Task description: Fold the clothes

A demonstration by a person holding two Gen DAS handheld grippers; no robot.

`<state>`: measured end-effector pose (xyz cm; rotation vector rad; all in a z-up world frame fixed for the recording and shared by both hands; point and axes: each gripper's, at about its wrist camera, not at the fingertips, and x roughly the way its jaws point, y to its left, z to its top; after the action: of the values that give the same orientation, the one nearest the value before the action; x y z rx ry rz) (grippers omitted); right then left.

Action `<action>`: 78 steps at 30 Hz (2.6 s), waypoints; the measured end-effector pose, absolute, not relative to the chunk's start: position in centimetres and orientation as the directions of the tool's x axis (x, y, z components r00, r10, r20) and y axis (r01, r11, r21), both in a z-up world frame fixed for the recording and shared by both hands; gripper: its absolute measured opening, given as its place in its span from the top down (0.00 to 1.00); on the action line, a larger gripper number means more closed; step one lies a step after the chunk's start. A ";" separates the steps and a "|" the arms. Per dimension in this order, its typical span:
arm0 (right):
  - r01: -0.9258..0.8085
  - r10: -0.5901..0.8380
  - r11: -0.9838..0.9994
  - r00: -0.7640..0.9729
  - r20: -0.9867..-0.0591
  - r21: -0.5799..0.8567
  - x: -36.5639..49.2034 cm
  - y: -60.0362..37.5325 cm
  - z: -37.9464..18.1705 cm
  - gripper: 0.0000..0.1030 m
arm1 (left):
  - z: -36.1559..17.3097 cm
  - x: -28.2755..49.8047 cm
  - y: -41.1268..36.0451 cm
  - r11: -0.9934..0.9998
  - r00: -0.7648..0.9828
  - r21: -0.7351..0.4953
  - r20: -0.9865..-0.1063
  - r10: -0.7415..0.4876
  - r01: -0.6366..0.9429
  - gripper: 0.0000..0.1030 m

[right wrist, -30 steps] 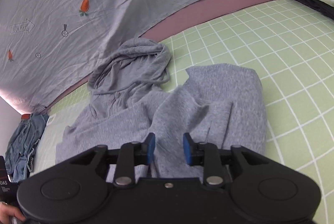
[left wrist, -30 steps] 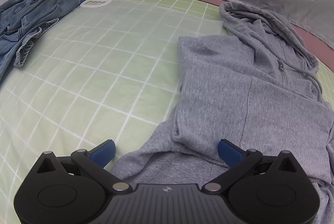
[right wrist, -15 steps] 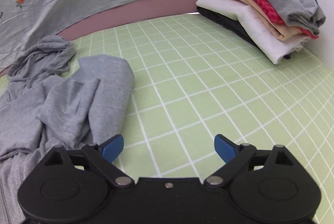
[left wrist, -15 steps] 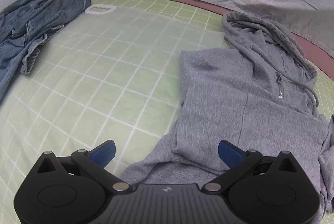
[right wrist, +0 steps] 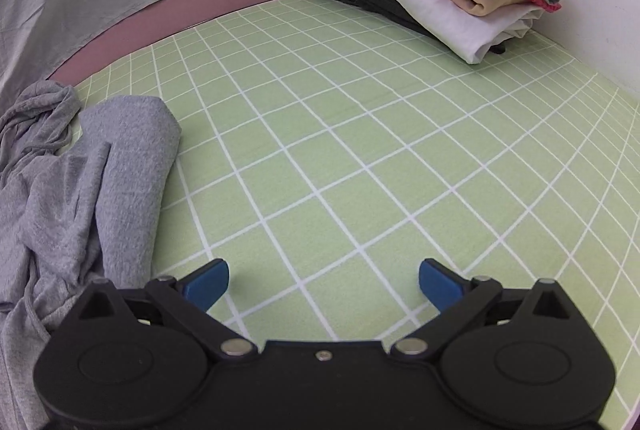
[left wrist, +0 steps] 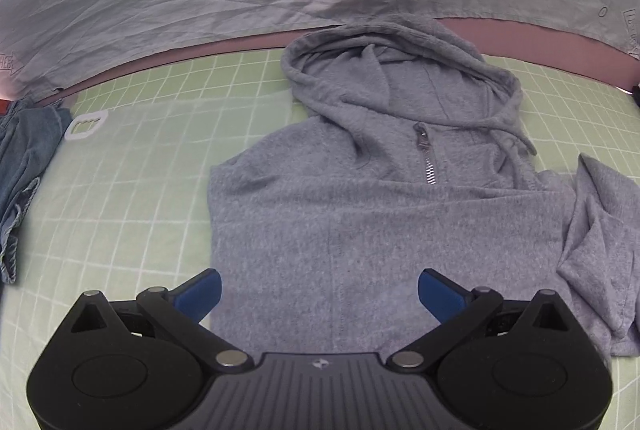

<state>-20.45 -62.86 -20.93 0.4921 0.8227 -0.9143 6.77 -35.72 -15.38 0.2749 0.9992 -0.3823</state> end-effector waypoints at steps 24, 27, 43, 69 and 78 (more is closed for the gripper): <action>0.876 -0.548 0.482 0.302 -0.780 0.001 -19.5 -65.6 -21.4 0.00 | -16.1 3.0 -46.9 0.557 0.183 -0.230 -0.788 -0.588 0.798 0.78; 0.877 -0.551 0.481 0.304 -0.777 0.001 -19.5 -65.6 -21.4 0.00 | -16.7 2.6 -47.8 0.544 0.161 -0.245 -0.789 -0.592 0.802 0.78; 0.878 -0.570 0.478 0.311 -0.760 0.000 -19.3 -65.4 -21.5 0.00 | -17.0 2.3 -47.7 0.572 0.177 -0.272 -0.774 -0.607 0.774 1.00; 0.881 -0.598 0.474 0.323 -0.734 0.002 -19.3 -65.2 -21.6 0.00 | -18.5 3.0 -49.8 0.572 0.128 -0.294 -0.802 -0.583 0.766 0.89; 0.877 -0.606 0.480 0.332 -0.723 0.001 -19.5 -65.0 -21.7 0.00 | -13.7 3.6 -44.9 0.608 0.231 -0.294 -0.736 -0.636 0.737 0.92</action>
<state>-19.53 -64.97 -21.70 0.4326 0.7268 -1.0090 3.59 -44.90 -13.72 0.1240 0.9453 -0.9473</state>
